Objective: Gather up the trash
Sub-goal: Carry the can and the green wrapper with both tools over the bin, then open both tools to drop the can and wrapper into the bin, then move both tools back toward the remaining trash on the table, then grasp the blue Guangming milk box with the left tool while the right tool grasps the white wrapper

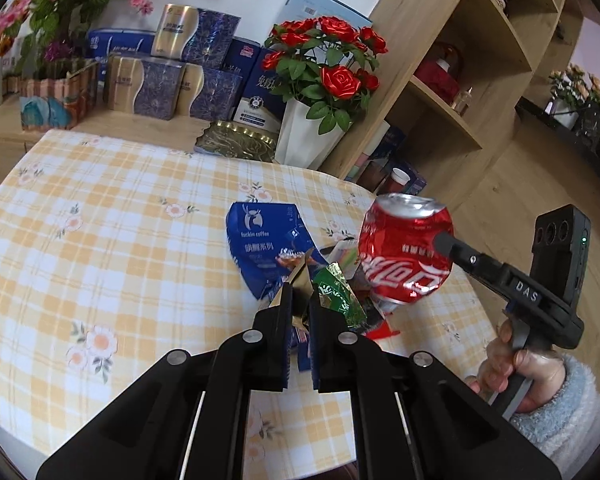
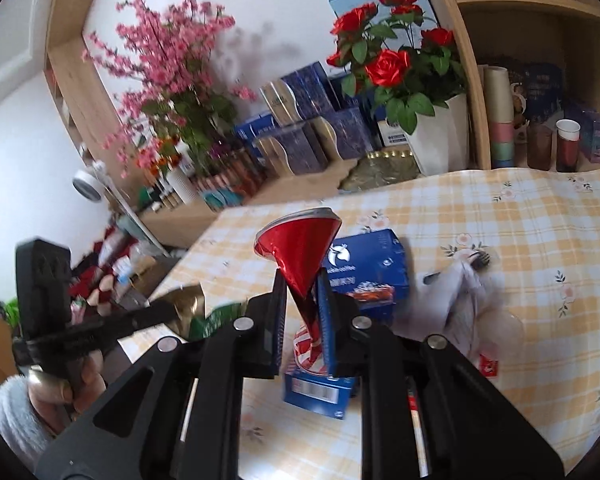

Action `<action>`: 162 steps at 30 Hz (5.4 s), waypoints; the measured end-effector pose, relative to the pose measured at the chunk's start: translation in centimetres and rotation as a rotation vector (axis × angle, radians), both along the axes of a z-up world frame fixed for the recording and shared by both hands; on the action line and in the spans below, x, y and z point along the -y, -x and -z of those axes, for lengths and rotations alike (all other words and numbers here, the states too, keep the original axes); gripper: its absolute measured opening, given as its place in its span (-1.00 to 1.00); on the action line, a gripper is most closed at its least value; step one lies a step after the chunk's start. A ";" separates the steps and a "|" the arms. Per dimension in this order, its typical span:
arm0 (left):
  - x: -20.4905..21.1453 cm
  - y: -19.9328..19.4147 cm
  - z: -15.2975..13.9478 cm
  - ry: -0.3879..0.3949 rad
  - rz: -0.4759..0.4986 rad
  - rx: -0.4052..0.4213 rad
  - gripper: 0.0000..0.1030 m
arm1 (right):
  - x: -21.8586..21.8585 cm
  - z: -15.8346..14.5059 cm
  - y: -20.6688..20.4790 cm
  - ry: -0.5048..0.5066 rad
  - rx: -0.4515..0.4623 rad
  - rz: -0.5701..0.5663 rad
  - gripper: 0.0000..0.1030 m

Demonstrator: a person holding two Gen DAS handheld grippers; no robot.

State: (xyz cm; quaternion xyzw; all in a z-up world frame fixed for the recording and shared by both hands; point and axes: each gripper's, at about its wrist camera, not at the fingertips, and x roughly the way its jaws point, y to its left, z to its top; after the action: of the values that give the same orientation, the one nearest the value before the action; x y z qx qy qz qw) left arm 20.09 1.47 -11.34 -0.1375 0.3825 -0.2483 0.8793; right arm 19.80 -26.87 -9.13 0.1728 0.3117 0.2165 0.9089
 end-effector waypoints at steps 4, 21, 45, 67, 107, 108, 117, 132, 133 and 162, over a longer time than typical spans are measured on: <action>-1.2 1.7 0.0 0.003 -0.003 -0.003 -0.86 | 0.0 -1.2 1.3 -0.034 0.023 0.012 -0.65; -2.9 13.3 0.9 -0.036 0.083 -0.001 -0.85 | -1.3 0.5 15.8 -0.051 -0.009 -0.026 -0.65; -5.5 19.6 7.8 -0.101 0.036 -0.134 -0.85 | -9.8 22.8 19.8 0.406 -0.653 -0.227 -0.65; -2.2 19.4 10.1 -0.149 0.145 -0.166 -0.85 | -4.7 11.7 21.2 0.247 -0.327 0.028 0.88; 4.2 18.7 17.4 -0.354 0.277 -0.217 0.25 | -2.1 13.7 24.8 0.303 -0.283 0.347 0.89; 3.9 18.7 17.0 -0.342 0.261 -0.204 0.27 | -2.0 13.7 24.8 0.302 -0.284 0.351 0.89; 1.3 18.6 11.7 -0.278 0.076 -0.001 0.89 | -1.4 12.2 23.7 0.314 -0.246 0.301 0.89; -0.5 13.5 4.2 -0.269 -0.076 0.246 0.89 | -0.1 9.0 20.4 0.414 -0.158 0.230 0.89; -0.3 13.1 3.9 -0.271 -0.075 0.250 0.89 | 0.0 8.8 20.1 0.420 -0.154 0.232 0.89; 16.1 -5.5 9.7 -0.523 0.003 -0.081 0.89 | 8.4 11.1 14.0 0.279 -0.209 0.329 0.89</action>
State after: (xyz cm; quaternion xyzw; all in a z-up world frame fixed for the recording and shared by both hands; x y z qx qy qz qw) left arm 25.57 -14.61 -21.08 0.0853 0.4688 -0.1365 0.8685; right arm 5.78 -35.25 -20.23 0.1154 0.3986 0.0011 0.9099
